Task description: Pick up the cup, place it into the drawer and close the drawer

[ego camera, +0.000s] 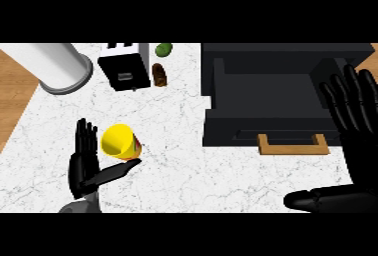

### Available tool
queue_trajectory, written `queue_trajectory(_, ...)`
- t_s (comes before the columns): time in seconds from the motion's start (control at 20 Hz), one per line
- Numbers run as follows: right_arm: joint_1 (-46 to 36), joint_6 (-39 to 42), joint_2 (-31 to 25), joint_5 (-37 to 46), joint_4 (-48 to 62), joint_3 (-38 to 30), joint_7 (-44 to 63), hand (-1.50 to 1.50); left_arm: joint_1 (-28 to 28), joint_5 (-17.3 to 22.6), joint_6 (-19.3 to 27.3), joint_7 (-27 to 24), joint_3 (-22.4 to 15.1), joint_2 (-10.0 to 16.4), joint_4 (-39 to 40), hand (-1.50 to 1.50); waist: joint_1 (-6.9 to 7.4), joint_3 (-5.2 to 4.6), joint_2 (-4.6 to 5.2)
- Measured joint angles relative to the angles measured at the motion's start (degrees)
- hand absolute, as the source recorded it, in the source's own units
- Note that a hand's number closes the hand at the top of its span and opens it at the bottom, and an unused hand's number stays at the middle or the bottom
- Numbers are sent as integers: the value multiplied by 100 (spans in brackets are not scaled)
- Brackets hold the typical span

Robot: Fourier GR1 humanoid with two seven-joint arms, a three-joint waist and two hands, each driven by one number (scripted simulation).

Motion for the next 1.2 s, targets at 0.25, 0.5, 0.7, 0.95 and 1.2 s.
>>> queue_trajectory(0.25,-152,-48,41,63,91,80,45,-150,-149,74,-130,-523,153,-35,658,-150,1,2,2)
queue_trajectory(0.5,-144,-12,32,55,112,65,8,-150,-444,137,-222,-849,349,16,1359,-150,-4,1,2)
queue_trajectory(0.7,-70,-14,86,140,63,163,-44,-150,-584,172,-363,-1044,442,121,1708,-150,-4,1,2)
queue_trajectory(0.95,40,91,78,24,81,96,-159,-150,-983,221,-586,-1541,581,132,2496,-150,-16,0,5)
queue_trajectory(1.2,-130,28,15,-45,34,-6,81,-150,-1221,339,-761,-1685,675,167,2821,-150,-14,1,4)
